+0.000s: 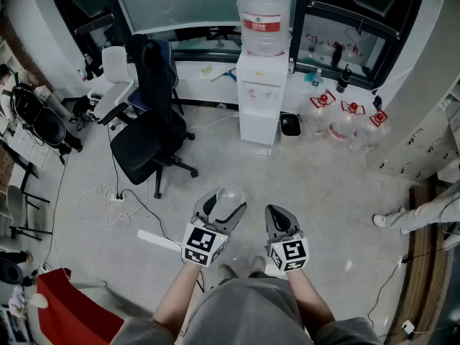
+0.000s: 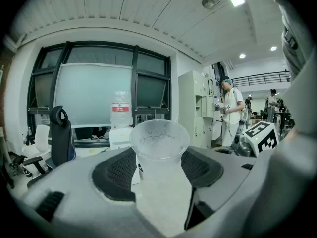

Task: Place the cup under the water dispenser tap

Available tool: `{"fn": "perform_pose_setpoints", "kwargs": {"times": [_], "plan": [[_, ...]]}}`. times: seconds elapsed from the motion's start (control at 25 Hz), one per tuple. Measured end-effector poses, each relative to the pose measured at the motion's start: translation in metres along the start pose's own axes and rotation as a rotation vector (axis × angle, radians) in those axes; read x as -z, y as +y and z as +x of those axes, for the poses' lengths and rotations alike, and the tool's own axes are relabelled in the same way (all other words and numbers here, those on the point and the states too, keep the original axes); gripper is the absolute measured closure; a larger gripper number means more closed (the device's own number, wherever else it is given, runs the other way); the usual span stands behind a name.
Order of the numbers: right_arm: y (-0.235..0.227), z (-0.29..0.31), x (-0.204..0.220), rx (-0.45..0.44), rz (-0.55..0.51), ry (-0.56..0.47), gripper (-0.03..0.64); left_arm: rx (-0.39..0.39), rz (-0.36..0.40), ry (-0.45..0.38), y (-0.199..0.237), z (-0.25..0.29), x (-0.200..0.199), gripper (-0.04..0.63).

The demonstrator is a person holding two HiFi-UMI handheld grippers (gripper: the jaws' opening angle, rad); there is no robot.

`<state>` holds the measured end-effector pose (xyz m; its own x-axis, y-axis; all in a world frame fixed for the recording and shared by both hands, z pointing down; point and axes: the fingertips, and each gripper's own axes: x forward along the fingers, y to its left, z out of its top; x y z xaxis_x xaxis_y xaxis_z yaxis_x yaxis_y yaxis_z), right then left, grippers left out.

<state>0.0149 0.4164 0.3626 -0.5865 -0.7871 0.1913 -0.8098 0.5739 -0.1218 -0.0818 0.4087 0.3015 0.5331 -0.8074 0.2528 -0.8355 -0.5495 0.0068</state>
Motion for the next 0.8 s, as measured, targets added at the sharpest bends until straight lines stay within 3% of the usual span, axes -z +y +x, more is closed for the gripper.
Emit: {"fn": "perform_pose_setpoints", "kwargs": {"times": [0.28, 0.6, 0.8], "plan": [[0.037, 0.017, -0.025, -0.013, -0.062, -0.051, 0.606, -0.002, 0.037, -0.048, 0.015, -0.039, -0.009, 0.307], [0.081, 0.018, -0.030, 0.003, -0.081, -0.067, 0.604, 0.029, 0.029, -0.046, 0.029, -0.075, 0.004, 0.308], [0.083, 0.021, -0.024, 0.024, -0.085, -0.057, 0.604, 0.039, 0.018, -0.024, 0.043, -0.070, 0.014, 0.308]]}}
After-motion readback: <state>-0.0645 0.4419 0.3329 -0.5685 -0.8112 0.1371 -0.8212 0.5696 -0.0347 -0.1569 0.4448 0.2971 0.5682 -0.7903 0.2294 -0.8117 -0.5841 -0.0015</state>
